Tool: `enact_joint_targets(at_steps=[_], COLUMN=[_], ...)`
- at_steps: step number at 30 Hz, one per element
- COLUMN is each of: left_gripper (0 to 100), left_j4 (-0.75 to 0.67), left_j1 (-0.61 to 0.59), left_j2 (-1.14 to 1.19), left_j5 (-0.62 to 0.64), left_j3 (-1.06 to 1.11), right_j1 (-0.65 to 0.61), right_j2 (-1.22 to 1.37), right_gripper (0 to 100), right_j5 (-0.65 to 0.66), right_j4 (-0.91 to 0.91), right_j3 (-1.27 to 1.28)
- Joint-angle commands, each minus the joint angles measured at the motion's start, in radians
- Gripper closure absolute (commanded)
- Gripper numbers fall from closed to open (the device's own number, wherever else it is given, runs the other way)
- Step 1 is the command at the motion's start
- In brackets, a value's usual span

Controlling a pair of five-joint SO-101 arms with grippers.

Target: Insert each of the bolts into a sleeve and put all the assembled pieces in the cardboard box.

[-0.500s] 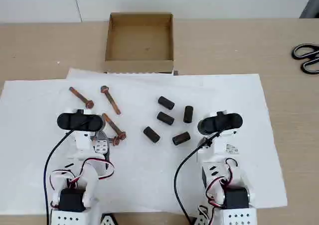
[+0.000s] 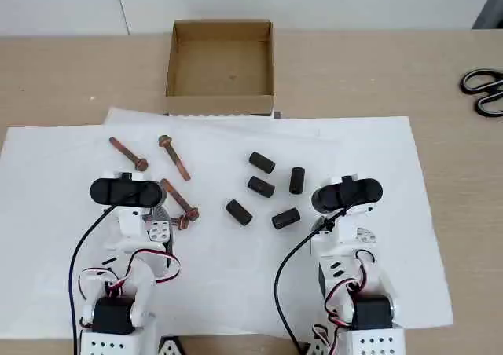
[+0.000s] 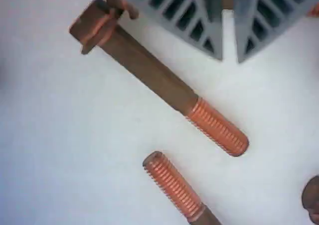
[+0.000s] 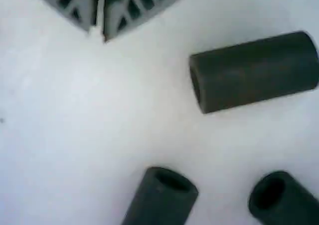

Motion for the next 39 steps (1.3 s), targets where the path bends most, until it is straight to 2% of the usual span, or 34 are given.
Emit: enact_joint_targets(at_steps=[1, 27, 33, 39], left_gripper=[99, 99, 99, 100], left_j4=[-0.020, -0.018, 0.026, 0.164], left_j1=[-0.005, -0.006, -0.031, -0.120], left_j2=[-0.008, -0.008, -0.002, 0.012], left_j5=[-0.002, -0.008, -0.009, -0.164], left_j3=[-0.005, -0.013, -0.217, -0.352], right_j1=[0.005, 0.005, 0.005, 0.005], right_j2=[-0.013, -0.013, -0.013, -0.013], right_gripper=[99.5, 99.5, 99.5, 99.5], right_j5=[0.011, 0.011, 0.011, 0.011], right_j4=[-0.021, -0.021, -0.021, -0.021], right_j3=[-0.002, -0.002, -0.002, -0.002])
